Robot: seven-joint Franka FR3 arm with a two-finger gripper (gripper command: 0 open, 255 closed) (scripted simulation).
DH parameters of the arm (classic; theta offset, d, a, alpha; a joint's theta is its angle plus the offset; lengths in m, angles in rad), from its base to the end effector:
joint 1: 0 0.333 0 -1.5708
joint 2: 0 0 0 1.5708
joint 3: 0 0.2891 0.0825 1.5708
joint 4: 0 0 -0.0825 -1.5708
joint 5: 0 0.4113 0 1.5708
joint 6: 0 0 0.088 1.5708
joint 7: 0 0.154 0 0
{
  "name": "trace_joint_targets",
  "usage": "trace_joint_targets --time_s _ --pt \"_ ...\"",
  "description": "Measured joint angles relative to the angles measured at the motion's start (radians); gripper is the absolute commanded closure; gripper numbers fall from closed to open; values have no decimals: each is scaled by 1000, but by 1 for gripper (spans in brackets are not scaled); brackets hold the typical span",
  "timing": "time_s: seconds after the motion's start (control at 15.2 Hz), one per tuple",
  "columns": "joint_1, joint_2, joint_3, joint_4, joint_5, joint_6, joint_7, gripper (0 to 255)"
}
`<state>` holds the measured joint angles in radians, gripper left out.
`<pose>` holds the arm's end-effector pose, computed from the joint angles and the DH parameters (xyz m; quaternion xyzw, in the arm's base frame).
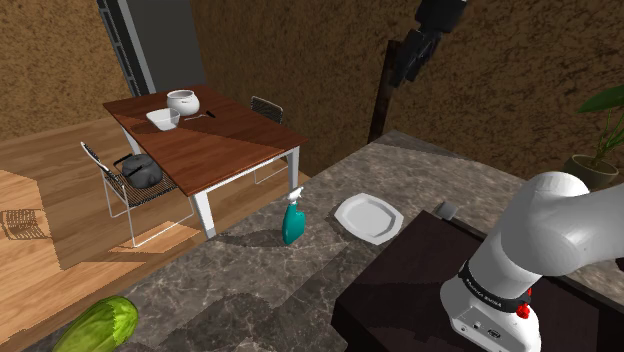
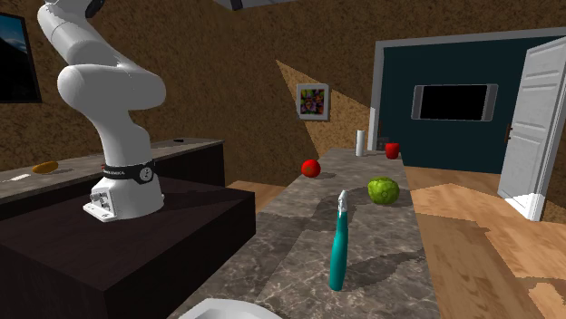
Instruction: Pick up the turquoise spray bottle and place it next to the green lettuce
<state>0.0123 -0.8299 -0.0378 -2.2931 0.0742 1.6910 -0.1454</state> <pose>0.3630 -0.0013 0.5855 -0.9902 -0.0637 -0.1171 0.0418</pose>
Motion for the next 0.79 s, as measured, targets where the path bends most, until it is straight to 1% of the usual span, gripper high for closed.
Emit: trace_joint_targets --time_s 0.07,0.13,0.26,0.53,0.79 --pt "0 0 0 0 0 0 0 0" --pt "5 0 -8 -19 0 19 -18 0" --pt "20 -3 -42 -73 -1 73 -84 0" --pt "62 16 -119 -182 1 204 -242 0" --pt "113 79 -210 -255 9 339 -420 0"
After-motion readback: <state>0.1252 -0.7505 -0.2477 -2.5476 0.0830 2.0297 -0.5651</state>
